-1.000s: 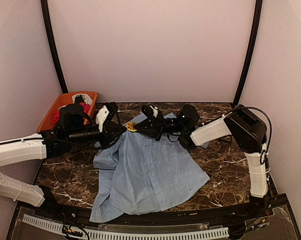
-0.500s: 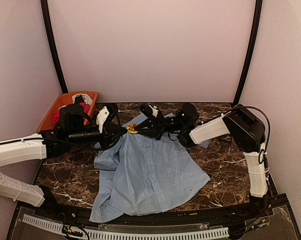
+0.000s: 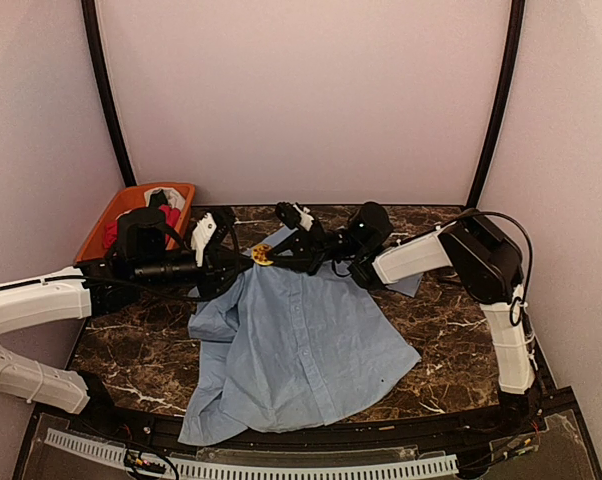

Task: Pin the brooch onto the clothing
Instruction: Cross the clothing with brooches on the flattened clothing.

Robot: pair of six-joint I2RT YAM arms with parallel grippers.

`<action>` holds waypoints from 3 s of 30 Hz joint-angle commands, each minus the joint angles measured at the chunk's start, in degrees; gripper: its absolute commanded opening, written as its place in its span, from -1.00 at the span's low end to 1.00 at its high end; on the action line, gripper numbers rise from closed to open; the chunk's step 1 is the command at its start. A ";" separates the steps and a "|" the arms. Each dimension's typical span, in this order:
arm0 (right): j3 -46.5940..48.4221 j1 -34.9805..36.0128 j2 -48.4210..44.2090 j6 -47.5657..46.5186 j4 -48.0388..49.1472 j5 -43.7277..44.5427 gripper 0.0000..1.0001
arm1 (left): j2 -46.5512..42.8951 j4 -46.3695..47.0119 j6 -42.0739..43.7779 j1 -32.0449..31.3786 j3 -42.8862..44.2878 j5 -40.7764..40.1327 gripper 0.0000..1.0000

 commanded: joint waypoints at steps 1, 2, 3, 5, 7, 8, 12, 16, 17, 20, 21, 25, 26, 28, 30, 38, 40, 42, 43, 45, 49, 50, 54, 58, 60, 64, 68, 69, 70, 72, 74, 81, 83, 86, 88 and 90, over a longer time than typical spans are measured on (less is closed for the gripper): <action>1.72 -0.46 2.95 -1.27 17.03 -0.23 -1.00 | -3.09 3.36 -0.08 -0.38 0.76 4.85 -0.99; 1.96 -0.51 3.10 -1.15 17.15 -0.22 -1.00 | -3.16 3.35 -0.05 -0.39 0.76 5.18 -0.99; 2.09 -0.55 3.08 -1.12 17.23 -0.15 -1.00 | -3.32 3.33 0.07 -0.36 0.76 5.46 -0.99; 2.27 -0.42 3.08 -1.15 17.09 -0.33 -1.00 | -3.58 3.29 0.08 -0.36 0.82 5.59 -0.99; 2.32 -0.38 3.18 -1.30 16.84 -0.47 -1.00 | -3.84 3.30 0.25 -0.36 0.77 5.45 -0.99; 2.24 -0.43 3.36 -1.47 16.63 -0.55 -1.00 | -3.93 3.31 0.34 -0.35 0.77 5.31 -0.99; 2.28 -0.29 4.83 -0.76 17.32 -0.31 -1.00 | -4.47 3.56 0.47 -0.40 0.92 5.36 -0.99; 3.46 -0.06 6.67 1.28 19.93 1.18 -1.00 | -4.90 3.77 0.47 -0.41 1.07 5.70 -0.99; 4.20 0.06 7.17 2.00 20.71 1.52 -1.00 | -4.99 3.83 0.45 -0.41 1.09 5.83 -0.99; 6.46 0.94 8.03 2.83 20.94 2.24 -1.00 | -5.34 3.75 0.64 -0.41 1.12 5.80 -0.99; 7.21 1.16 8.27 2.99 20.94 2.51 -1.00 | -5.43 3.76 0.71 -0.41 1.12 5.79 -0.99; 8.91 1.18 9.15 2.40 19.53 3.71 -1.00 | -6.14 3.61 1.18 -0.36 1.12 5.61 -0.99; 9.05 1.14 9.55 2.20 19.20 3.91 -1.00 | -6.37 3.59 1.23 -0.35 1.16 5.59 -0.99; 9.27 1.12 10.32 2.75 19.59 4.35 -1.00 | -6.77 3.27 1.45 -0.40 1.24 5.53 -0.99; 9.30 1.06 10.67 3.68 20.88 4.66 -1.00 | -7.09 2.77 1.63 -0.40 1.29 5.40 -0.99; 6.78 0.95 7.96 0.30 19.25 1.63 -1.00 | -8.49 1.44 2.30 -0.41 0.71 1.84 -0.74; 6.36 0.90 7.55 -1.44 17.92 0.51 -1.00 | -8.84 1.40 2.33 -0.39 0.49 0.95 -0.60; 6.30 0.73 7.24 -3.21 16.30 -0.47 -1.00 | -9.12 1.16 2.31 -0.34 0.42 0.68 -0.52; 6.34 0.68 7.17 -4.04 15.56 -0.78 -1.00 | -9.25 1.05 2.28 -0.39 0.46 0.68 -0.49; 6.55 0.53 7.06 -5.36 14.24 -1.18 -1.00 | -9.41 0.59 2.30 -0.40 0.57 0.76 -0.45; 6.61 0.41 6.87 -8.28 11.36 -1.65 -1.00 | -9.99 -0.47 2.41 -0.34 0.67 -0.76 -0.44; 6.68 0.41 6.74 -9.17 10.55 -1.85 -1.00 | -10.04 -0.77 2.47 -0.39 0.72 -1.36 -0.43; 6.62 0.41 6.13 -12.63 7.47 -2.74 -1.00 | -8.66 -5.65 3.49 -0.40 2.49 -3.95 -0.42; 6.15 0.38 4.27 -20.07 1.90 -4.14 -1.00 | -7.35 -7.61 2.36 -0.27 2.67 -1.68 -0.41; 6.02 0.37 2.85 -27.04 -3.90 -5.08 -1.00 | -7.88 -7.74 1.97 -0.24 2.43 -1.11 -0.40; 7.39 0.39 -0.57 -47.43 -23.04 -6.51 -1.00 | -9.76 -7.42 1.94 -0.07 2.33 -0.57 -0.38; 9.58 0.41 -3.86 -69.42 -43.15 -5.46 -1.00 | -11.31 -8.30 2.27 0.02 3.24 1.11 -0.36; 10.12 0.51 -4.85 -76.18 -49.21 -4.47 -1.00 | -11.62 -8.51 2.32 0.03 3.51 1.21 -0.36; 10.77 0.77 -5.78 -82.51 -55.17 -2.68 -1.00 | -12.14 -9.02 2.51 0.03 3.59 1.34 -0.35; 12.49 1.46 -7.02 -94.00 -65.63 1.16 -1.00 | -12.72 -10.01 3.19 0.08 3.99 1.34 -0.34; 12.46 1.68 -7.90 -100.15 -68.98 3.53 -1.00 | -13.02 -12.49 4.27 0.04 4.40 1.26 -0.32; 6.82 4.94 -13.95 -121.46 -73.06 20.27 -1.00 | -13.26 -19.62 9.84 0.03 6.20 -2.01 -0.25; 5.08 6.65 -15.67 -128.23 -74.33 26.58 -1.00 | -13.59 -21.17 11.19 0.03 6.74 -3.01 -0.22; 1.68 10.09 -17.98 -137.26 -74.81 37.53 -1.00 | -13.84 -23.20 12.35 0.03 7.55 -4.09 -0.20; 0.09 12.21 -19.14 -141.74 -74.30 44.28 -1.00 | -13.86 -23.86 13.14 0.05 7.76 -4.58 -0.18; -2.75 14.31 -20.36 -145.23 -71.64 50.92 -1.00 | -13.47 -24.40 13.81 0.04 7.95 -4.38 -0.16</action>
